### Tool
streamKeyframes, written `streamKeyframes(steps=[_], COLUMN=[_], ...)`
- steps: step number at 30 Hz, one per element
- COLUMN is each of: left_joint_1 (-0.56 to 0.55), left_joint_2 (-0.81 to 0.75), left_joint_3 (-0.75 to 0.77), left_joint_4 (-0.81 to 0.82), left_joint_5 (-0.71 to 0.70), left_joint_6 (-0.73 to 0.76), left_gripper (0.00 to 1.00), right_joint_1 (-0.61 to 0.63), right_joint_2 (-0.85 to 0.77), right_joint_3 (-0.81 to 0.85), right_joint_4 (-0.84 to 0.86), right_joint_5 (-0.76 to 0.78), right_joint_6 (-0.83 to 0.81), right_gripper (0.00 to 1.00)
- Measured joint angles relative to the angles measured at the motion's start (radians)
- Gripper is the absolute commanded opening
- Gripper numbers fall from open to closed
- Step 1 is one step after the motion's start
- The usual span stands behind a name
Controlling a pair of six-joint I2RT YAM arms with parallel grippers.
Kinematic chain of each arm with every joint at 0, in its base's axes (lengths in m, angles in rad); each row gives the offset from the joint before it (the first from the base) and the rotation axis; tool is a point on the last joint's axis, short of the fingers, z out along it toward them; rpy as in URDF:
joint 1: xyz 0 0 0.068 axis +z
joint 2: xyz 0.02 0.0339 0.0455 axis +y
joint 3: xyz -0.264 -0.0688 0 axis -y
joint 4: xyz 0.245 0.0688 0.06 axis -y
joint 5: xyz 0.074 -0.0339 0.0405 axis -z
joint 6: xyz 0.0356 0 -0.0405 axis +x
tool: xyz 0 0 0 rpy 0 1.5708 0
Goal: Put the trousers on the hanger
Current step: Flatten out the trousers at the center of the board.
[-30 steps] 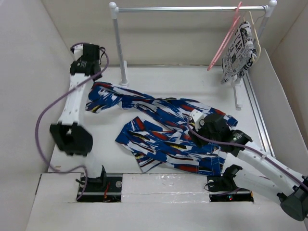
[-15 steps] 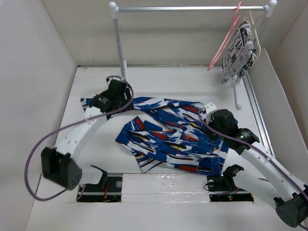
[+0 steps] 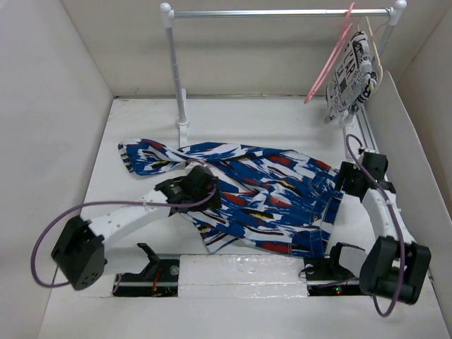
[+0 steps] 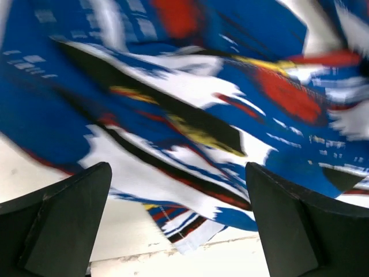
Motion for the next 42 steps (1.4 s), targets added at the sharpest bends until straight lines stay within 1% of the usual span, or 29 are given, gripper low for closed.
streamKeyframes(steps=[2, 4, 6, 8, 9, 10, 11, 12, 14, 18, 19, 20, 21, 22, 23, 24, 25, 26, 28, 29, 31, 33, 34, 35, 36, 37, 38, 40, 42], left_joint_1=[0.083, 0.166, 0.217, 0.235, 0.237, 0.238, 0.239, 0.24, 0.24, 0.245, 0.245, 0.246, 0.246, 0.239, 0.229, 0.216, 0.206, 0.199, 0.193, 0.193, 0.219, 0.277, 0.307, 0.333, 0.352, 0.359, 0.362, 0.373, 0.378], left_joint_2=[-0.09, -0.157, -0.184, -0.195, -0.198, -0.203, -0.204, -0.202, -0.187, -0.137, -0.129, -0.126, -0.126, -0.134, -0.147, -0.168, -0.196, -0.226, -0.298, -0.309, -0.378, -0.398, -0.407, -0.414, -0.414, -0.415, -0.417, -0.427, -0.439], left_joint_3=[-0.064, -0.115, -0.157, -0.209, -0.235, -0.259, -0.275, -0.289, -0.3, -0.298, -0.295, -0.289, -0.28, -0.268, -0.253, -0.237, -0.22, -0.206, -0.18, -0.177, -0.179, -0.217, -0.25, -0.289, -0.335, -0.378, -0.411, -0.445, -0.447], left_joint_4=[0.019, 0.05, 0.078, 0.103, 0.113, 0.125, 0.133, 0.146, 0.169, 0.208, 0.208, 0.206, 0.206, 0.198, 0.185, 0.169, 0.152, 0.135, 0.093, 0.072, 0.051, 0.064, 0.074, 0.085, 0.103, 0.109, 0.112, 0.128, 0.17], left_joint_5=[0.031, 0.071, 0.117, 0.169, 0.193, 0.214, 0.229, 0.242, 0.253, 0.241, 0.233, 0.225, 0.218, 0.202, 0.185, 0.169, 0.154, 0.142, 0.102, 0.074, 0.072, 0.09, 0.109, 0.124, 0.137, 0.148, 0.157, 0.179, 0.174], left_joint_6=[-0.011, -0.014, -0.018, -0.033, -0.043, -0.054, -0.063, -0.072, -0.088, -0.109, -0.114, -0.116, -0.118, -0.121, -0.125, -0.128, -0.133, -0.135, -0.154, -0.169, -0.19, -0.225, -0.25, -0.275, -0.299, -0.327, -0.351, -0.403, -0.442], left_gripper=[0.99, 0.99, 0.99, 0.99, 0.99, 0.99, 0.99, 0.94, 0.88, 0.49, 0.48, 0.51, 0.51, 0.53, 0.6, 0.65, 0.77, 0.83, 0.9, 0.92, 0.92, 0.91, 0.91, 0.89, 0.88, 0.86, 0.85, 0.81, 0.79], right_joint_1=[-0.055, -0.068, -0.07, -0.074, -0.079, -0.085, -0.087, -0.093, -0.101, -0.118, -0.119, -0.119, -0.121, -0.121, -0.121, -0.122, -0.123, -0.124, -0.115, -0.105, -0.076, -0.033, -0.011, 0.018, 0.045, 0.068, 0.1, 0.15, 0.201], right_joint_2=[0.091, 0.188, 0.265, 0.313, 0.323, 0.335, 0.351, 0.363, 0.385, 0.417, 0.419, 0.419, 0.419, 0.422, 0.435, 0.451, 0.465, 0.472, 0.447, 0.413, 0.32, 0.184, 0.111, 0.039, -0.03, -0.087, -0.154, -0.246, -0.305], right_joint_3=[0.006, 0.013, 0.014, 0.013, 0.017, 0.016, 0.014, 0.014, 0.018, 0.092, 0.125, 0.158, 0.201, 0.239, 0.288, 0.337, 0.382, 0.412, 0.417, 0.394, 0.318, 0.211, 0.158, 0.105, 0.061, 0.024, -0.02, -0.066, -0.086], right_joint_4=[0.041, 0.07, 0.103, 0.137, 0.165, 0.201, 0.234, 0.263, 0.291, 0.254, 0.239, 0.229, 0.227, 0.214, 0.201, 0.196, 0.198, 0.198, 0.2, 0.196, 0.194, 0.17, 0.162, 0.153, 0.138, 0.126, 0.111, 0.06, 0.001], right_joint_5=[-0.019, -0.037, -0.067, -0.097, -0.123, -0.151, -0.177, -0.201, -0.24, -0.249, -0.237, -0.225, -0.212, -0.205, -0.201, -0.195, -0.195, -0.195, -0.199, -0.202, -0.207, -0.222, -0.235, -0.251, -0.265, -0.283, -0.306, -0.343, -0.379], right_joint_6=[0.0, 0.0, -0.002, -0.005, -0.003, -0.003, 0.005, 0.012, 0.028, 0.035, 0.034, 0.033, 0.029, 0.03, 0.01, -0.002, -0.02, -0.036, -0.059, -0.07, -0.08, -0.087, -0.09, -0.094, -0.104, -0.109, -0.115, -0.137, -0.168], right_gripper=[0.71, 0.71, 0.71, 0.69, 0.52, 0.41, 0.23, 0.0, 0.0, 0.0, 0.03, 0.46, 0.46, 0.57, 0.66, 0.67, 0.68, 0.68, 0.68, 0.68, 0.66, 0.51, 0.45, 0.27, 0.14, 0.08, 0.05, 0.07, 0.24])
